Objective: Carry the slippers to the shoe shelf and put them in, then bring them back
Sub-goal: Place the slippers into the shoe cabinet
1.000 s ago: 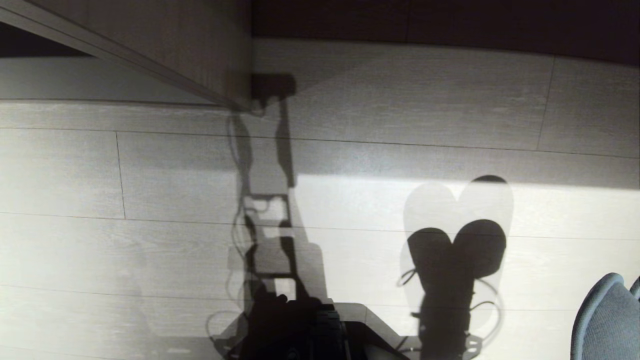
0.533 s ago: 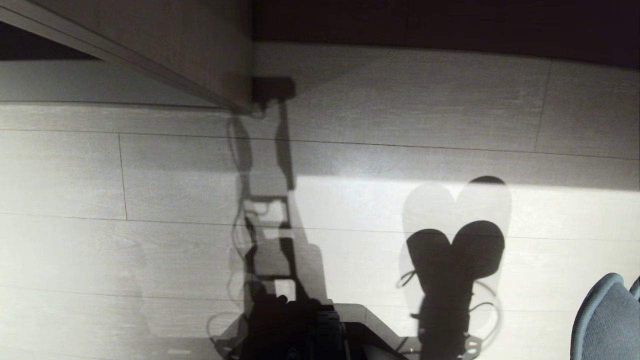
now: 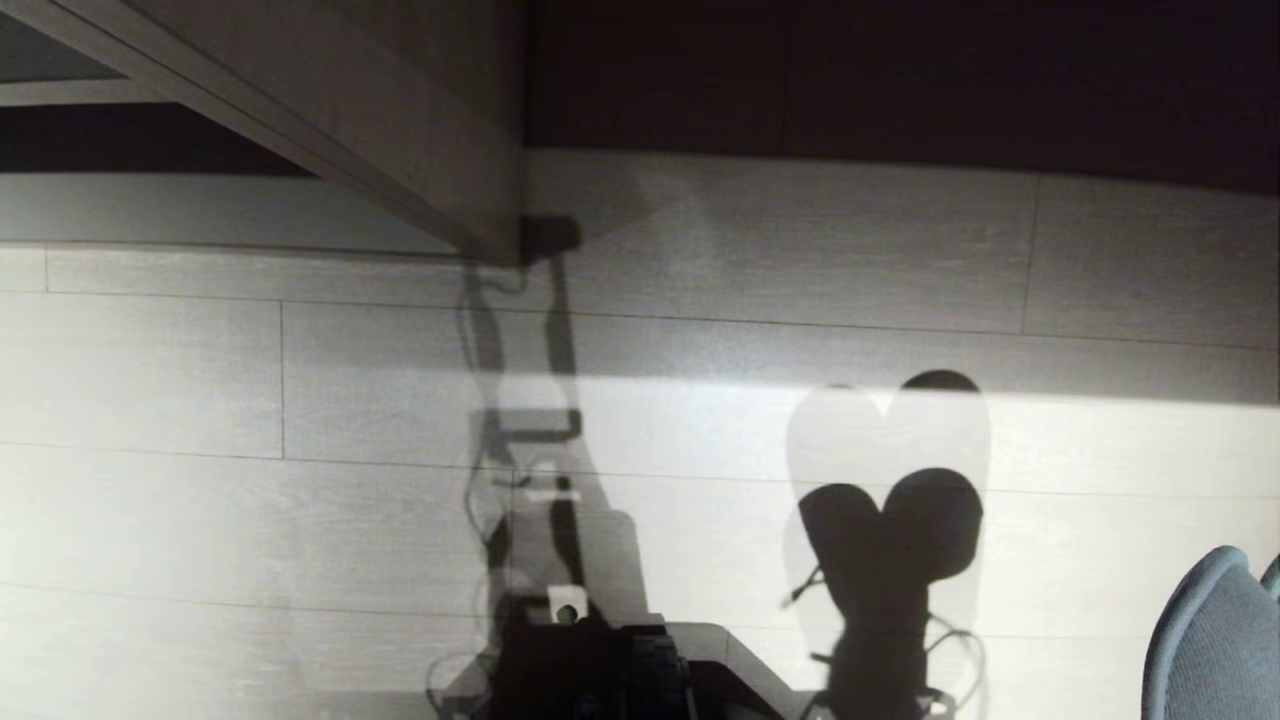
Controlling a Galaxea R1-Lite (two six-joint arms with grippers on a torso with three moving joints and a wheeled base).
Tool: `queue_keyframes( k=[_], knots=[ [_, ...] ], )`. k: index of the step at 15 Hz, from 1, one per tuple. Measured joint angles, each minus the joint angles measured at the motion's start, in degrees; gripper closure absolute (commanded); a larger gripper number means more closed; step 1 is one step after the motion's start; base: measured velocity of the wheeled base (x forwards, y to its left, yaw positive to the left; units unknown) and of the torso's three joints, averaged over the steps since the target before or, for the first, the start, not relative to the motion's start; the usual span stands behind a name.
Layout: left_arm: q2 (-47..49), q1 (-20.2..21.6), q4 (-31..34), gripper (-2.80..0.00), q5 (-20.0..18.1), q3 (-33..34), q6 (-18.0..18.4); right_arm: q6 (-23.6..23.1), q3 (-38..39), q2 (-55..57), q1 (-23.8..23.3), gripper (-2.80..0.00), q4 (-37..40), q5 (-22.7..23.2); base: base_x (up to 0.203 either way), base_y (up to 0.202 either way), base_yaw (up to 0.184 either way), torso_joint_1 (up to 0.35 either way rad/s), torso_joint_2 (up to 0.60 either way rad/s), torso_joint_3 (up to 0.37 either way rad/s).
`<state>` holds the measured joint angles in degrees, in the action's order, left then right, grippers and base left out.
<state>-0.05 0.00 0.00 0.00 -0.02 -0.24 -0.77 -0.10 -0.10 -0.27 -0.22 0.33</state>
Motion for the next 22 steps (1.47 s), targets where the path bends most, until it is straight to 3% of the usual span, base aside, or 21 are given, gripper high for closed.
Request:
queue_keyframes(
  k=[22],
  knots=[
    [0.0,0.0,0.02,0.0,0.0,0.0,0.02,0.0,0.0,0.07,0.0,0.0,0.02,-0.02,0.0,0.0,0.0,0.002,0.0,0.201]
  ],
)
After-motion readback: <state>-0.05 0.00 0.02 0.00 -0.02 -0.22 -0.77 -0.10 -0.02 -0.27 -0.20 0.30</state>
